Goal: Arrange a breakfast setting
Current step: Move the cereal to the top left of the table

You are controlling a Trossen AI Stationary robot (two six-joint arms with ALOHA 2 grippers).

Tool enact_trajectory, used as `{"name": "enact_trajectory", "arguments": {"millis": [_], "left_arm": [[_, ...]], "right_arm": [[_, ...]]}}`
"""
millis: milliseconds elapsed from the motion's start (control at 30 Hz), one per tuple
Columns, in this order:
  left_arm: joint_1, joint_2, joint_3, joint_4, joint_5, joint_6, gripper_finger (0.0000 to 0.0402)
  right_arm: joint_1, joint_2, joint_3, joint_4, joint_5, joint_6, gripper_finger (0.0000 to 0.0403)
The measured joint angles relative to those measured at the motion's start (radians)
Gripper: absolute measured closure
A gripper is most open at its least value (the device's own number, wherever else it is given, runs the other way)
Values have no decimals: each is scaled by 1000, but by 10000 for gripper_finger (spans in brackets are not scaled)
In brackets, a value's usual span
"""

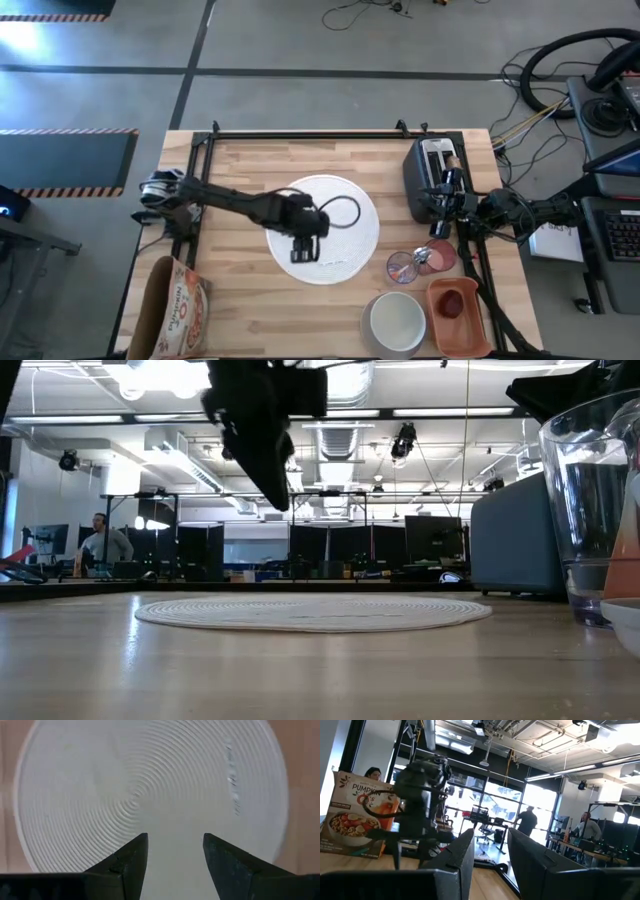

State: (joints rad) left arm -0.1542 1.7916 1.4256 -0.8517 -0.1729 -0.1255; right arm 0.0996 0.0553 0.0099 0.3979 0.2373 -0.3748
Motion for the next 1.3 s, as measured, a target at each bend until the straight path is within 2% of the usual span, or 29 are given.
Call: {"name": "enact_trajectory", "arguments": {"millis": [200,333,567,733,867,1167,1300], "left_arm": [[-52,-85,-94,-22,-24,-99,225],[-53,-187,-192,-29,-46,-148,225],[-55,-385,-297,-107,90,-175,225],[-61,-506,-272,-196,114,-246,222],[-75,-571,-236,-272,114,-284,203],[-123,-642,-117,-381,114,-285,102],[-124,-632,-29,-559,113,-326,71]], "right_arm": [[0,0,0,0,0,0,296],[0,0,0,0,0,0,296],[0,0,0,-1,0,0,296],[0,0,0,-1,0,0,296],[0,0,0,-1,0,0,296],[0,0,0,-1,0,0,296],[0,0,0,-1,0,0,296]]}}
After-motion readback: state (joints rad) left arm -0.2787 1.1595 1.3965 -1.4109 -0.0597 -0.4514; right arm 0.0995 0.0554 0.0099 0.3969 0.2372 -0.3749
